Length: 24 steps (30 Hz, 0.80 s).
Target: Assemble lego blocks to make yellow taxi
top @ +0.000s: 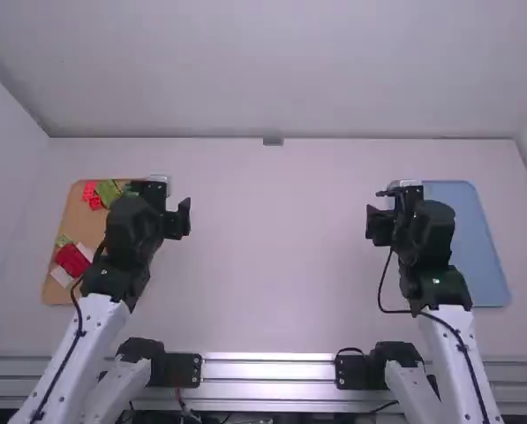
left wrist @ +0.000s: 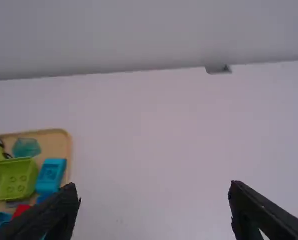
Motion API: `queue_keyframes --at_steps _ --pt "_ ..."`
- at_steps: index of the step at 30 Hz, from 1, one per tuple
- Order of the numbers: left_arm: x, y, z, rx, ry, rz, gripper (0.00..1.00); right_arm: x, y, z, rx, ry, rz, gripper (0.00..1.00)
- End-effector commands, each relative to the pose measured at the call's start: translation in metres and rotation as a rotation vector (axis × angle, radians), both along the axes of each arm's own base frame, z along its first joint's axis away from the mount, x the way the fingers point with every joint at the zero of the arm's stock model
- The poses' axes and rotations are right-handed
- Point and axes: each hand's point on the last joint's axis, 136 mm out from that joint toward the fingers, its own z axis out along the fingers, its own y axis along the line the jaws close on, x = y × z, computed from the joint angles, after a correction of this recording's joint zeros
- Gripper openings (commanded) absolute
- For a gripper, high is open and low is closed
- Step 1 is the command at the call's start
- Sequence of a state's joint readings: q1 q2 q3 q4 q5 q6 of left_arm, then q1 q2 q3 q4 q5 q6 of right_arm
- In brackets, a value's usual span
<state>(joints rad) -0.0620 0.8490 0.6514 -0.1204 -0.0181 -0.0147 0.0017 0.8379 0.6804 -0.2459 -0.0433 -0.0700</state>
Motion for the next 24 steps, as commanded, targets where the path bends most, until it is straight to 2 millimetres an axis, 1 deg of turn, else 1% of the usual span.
queue_keyframes --at_steps 1,5,8,9,10,11,14,15,16,19,24 --pt "-0.007 0.014 0.003 0.005 -0.049 0.032 0.72 -0.006 -0.008 0.000 0.042 -0.040 -0.073 0.72" --pt "-0.016 0.017 0.007 0.003 -0.132 0.040 0.64 -0.013 -0.008 0.002 0.045 -0.123 -0.071 0.64" --pt "-0.030 0.017 -0.011 0.003 -0.135 0.040 0.55 -0.020 -0.008 0.004 0.048 -0.211 -0.069 0.55" --pt "-0.031 0.017 -0.013 0.003 -0.135 0.040 0.54 -0.020 -0.008 0.004 0.048 -0.218 -0.069 0.54" --pt "-0.034 0.017 -0.018 0.003 -0.135 0.040 0.52 -0.022 -0.008 0.005 0.049 -0.243 -0.068 0.52" --pt "-0.039 0.017 -0.025 0.003 -0.135 0.040 0.49 -0.026 -0.008 -0.001 0.049 -0.249 -0.068 0.48" --pt "-0.046 0.017 -0.038 0.003 -0.135 0.040 0.43 -0.034 -0.008 -0.014 0.049 -0.249 -0.068 0.43" --pt "-0.050 0.017 -0.046 0.003 -0.135 0.040 0.40 -0.037 -0.008 -0.022 0.049 -0.249 -0.068 0.40" --pt "-0.052 0.017 -0.049 0.003 -0.135 0.040 0.39 -0.039 -0.008 -0.025 0.049 -0.249 -0.068 0.38" --pt "-0.060 0.017 -0.067 0.003 -0.135 0.040 0.31 -0.047 -0.008 -0.043 0.049 -0.249 -0.068 0.31" --pt "-0.067 0.017 -0.089 0.003 -0.135 0.040 0.22 -0.054 -0.008 -0.064 0.049 -0.249 -0.068 0.22"
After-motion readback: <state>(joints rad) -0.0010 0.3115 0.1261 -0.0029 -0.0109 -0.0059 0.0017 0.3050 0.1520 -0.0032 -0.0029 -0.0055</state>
